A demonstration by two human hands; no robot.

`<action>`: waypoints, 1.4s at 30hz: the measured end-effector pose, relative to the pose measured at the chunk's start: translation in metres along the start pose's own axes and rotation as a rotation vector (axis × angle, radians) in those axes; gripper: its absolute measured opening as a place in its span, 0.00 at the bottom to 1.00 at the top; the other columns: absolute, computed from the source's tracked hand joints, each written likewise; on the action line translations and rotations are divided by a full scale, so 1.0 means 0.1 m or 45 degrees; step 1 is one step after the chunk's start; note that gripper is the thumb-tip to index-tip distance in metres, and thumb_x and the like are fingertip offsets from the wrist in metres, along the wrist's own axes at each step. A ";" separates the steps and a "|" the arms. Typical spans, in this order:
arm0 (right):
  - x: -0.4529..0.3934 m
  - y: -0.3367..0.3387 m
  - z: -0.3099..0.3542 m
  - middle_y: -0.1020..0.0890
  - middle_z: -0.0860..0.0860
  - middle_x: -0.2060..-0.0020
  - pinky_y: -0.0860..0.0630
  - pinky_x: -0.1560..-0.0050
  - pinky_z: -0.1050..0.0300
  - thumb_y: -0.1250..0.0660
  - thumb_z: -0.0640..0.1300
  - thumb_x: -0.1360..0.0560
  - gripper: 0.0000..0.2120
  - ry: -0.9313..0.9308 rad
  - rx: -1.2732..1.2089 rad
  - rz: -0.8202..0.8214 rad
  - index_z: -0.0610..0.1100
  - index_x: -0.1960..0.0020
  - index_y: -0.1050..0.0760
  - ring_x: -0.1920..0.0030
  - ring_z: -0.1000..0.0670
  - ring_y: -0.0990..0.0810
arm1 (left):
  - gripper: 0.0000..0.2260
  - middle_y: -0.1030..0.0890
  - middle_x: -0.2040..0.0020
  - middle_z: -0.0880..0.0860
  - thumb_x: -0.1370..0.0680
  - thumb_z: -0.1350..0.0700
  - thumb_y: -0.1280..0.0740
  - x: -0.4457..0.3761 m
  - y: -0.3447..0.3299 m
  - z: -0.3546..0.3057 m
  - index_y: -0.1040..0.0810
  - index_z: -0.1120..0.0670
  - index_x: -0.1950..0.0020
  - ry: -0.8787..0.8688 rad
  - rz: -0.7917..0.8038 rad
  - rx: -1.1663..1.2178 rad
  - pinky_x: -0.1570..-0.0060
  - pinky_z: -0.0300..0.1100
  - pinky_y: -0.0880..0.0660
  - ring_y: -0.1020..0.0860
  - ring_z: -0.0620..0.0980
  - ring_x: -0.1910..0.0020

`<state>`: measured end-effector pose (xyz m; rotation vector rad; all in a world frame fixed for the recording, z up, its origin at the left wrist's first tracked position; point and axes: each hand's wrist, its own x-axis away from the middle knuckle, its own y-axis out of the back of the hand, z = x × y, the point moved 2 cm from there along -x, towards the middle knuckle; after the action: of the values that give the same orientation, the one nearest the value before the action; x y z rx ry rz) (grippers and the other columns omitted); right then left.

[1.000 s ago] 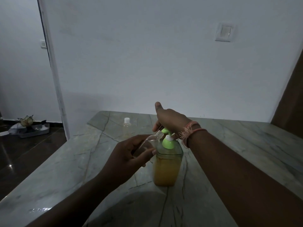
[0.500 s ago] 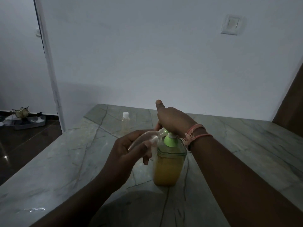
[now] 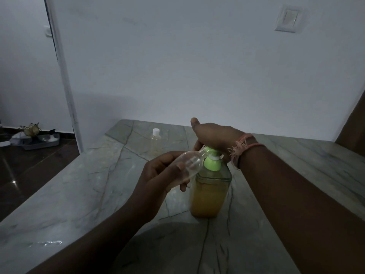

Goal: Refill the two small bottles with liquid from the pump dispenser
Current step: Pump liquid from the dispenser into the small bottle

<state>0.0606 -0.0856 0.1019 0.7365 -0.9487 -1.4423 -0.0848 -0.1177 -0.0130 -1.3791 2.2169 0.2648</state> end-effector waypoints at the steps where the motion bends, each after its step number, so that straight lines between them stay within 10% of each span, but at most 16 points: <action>1: -0.01 -0.01 -0.01 0.24 0.42 0.41 0.34 0.37 0.50 0.60 0.58 0.18 0.31 0.016 0.020 -0.023 0.42 0.32 0.28 0.46 0.43 0.26 | 0.17 0.17 0.53 0.57 0.25 0.48 0.33 0.01 0.01 0.01 0.17 0.56 0.41 0.001 -0.020 -0.009 0.63 0.40 0.24 0.22 0.51 0.63; 4: -0.02 -0.05 -0.02 0.30 0.40 0.32 0.34 0.38 0.50 0.60 0.48 0.17 0.24 0.077 0.049 -0.078 0.47 0.24 0.42 0.48 0.42 0.26 | 0.19 0.16 0.57 0.60 0.25 0.47 0.32 0.01 0.06 0.04 0.17 0.57 0.40 -0.003 -0.063 -0.048 0.60 0.40 0.23 0.21 0.51 0.64; 21: 0.00 -0.08 0.01 0.28 0.37 0.36 0.32 0.43 0.51 0.57 0.41 0.18 0.23 0.061 0.115 -0.074 0.45 0.25 0.41 0.47 0.42 0.28 | 0.14 0.21 0.59 0.61 0.16 0.47 0.42 0.09 0.03 0.09 0.22 0.48 0.36 0.006 0.056 -0.088 0.75 0.38 0.31 0.29 0.46 0.72; 42: 0.04 0.00 0.04 0.26 0.42 0.43 0.36 0.34 0.51 0.61 0.57 0.18 0.31 -0.029 -0.024 -0.003 0.40 0.31 0.30 0.37 0.42 0.29 | 0.19 0.24 0.66 0.50 0.22 0.43 0.34 0.13 0.03 0.06 0.19 0.56 0.40 0.100 0.071 -0.027 0.76 0.35 0.35 0.33 0.43 0.74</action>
<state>0.0569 -0.0893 0.1037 0.7089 -0.9510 -1.4623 -0.0900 -0.1239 -0.0252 -1.3618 2.3258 0.2585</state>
